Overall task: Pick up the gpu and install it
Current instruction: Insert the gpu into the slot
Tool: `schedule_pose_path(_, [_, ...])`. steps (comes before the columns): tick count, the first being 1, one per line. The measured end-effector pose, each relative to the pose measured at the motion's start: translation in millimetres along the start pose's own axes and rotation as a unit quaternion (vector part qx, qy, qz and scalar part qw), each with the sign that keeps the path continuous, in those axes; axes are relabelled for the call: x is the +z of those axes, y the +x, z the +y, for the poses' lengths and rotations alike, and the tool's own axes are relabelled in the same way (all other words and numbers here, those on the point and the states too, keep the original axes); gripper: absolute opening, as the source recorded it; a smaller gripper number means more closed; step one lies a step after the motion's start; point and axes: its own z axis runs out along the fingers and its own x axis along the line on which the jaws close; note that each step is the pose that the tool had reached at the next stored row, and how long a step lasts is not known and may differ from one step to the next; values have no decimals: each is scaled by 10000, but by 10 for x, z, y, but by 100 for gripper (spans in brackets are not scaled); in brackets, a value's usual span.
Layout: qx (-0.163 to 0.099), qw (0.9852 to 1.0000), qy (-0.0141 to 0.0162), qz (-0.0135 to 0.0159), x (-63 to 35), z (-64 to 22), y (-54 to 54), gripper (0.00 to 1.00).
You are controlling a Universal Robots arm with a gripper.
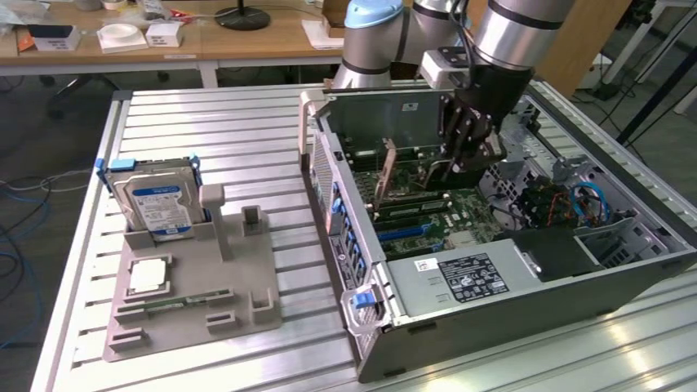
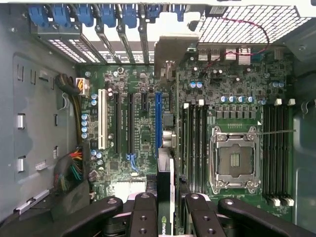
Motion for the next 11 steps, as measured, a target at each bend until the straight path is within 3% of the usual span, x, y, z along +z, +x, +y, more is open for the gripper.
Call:
schedule_pose_path(3, [3,10000,17,-2,28,3,0,27])
schedule_pose_path(11, [2,10000,19,-2,174,13,2,27])
